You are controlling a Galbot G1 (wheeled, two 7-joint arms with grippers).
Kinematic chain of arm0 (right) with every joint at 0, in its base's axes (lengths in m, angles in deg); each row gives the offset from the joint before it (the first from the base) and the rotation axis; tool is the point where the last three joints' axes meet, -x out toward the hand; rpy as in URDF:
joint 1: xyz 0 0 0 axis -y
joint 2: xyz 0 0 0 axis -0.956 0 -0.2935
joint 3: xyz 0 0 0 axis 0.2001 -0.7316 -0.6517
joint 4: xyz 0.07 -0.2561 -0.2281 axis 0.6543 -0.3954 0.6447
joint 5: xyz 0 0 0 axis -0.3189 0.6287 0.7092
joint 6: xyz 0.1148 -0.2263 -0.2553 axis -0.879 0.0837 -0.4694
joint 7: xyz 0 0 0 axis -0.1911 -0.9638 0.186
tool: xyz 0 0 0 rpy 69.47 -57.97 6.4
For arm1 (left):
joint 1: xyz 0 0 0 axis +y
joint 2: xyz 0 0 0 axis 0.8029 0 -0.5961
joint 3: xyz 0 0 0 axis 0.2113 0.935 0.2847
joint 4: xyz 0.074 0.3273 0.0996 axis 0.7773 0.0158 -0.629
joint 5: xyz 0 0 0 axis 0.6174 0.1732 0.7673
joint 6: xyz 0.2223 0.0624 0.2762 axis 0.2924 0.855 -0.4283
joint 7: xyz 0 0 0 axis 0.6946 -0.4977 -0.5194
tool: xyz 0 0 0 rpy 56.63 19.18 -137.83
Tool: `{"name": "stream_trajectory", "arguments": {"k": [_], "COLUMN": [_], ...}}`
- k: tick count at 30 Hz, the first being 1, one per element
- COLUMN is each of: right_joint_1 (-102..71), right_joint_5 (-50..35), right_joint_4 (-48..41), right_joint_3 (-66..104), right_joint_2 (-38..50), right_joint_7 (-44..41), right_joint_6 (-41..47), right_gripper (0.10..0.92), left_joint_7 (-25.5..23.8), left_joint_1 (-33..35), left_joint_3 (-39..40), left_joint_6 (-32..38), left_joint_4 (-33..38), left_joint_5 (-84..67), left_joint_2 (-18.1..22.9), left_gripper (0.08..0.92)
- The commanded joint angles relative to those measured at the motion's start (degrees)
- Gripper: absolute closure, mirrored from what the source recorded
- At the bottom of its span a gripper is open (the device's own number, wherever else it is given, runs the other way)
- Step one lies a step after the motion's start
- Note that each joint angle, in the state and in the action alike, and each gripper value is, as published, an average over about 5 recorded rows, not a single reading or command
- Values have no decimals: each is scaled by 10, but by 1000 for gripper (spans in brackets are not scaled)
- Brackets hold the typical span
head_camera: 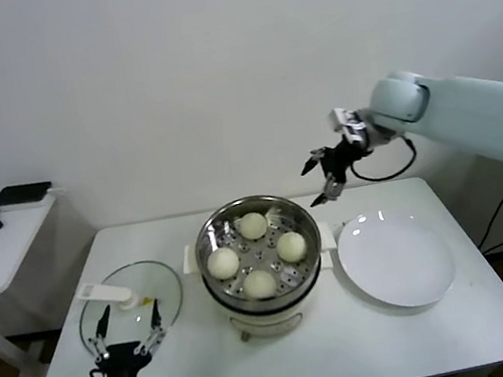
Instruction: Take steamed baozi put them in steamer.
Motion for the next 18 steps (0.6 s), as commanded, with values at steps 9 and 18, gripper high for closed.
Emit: {"name": "stream_trajectory", "arguments": {"k": [9, 18], "right_joint_1": [-760, -1037], "right_joint_5": [144, 173], "right_joint_4": [174, 236], "right_joint_3": [806, 1060], "right_joint_2": [131, -59], "right_joint_7": [357, 459], "right_joint_6": [-135, -204], "right_gripper": [203, 203], "left_joint_7": [1, 14], "left_joint_1": [26, 29], "left_joint_3": [24, 40], "left_joint_6": [8, 8], "left_joint_4": [9, 9], "left_joint_5": [22, 24], "left_joint_2": [13, 13], "left_gripper": [177, 177]}}
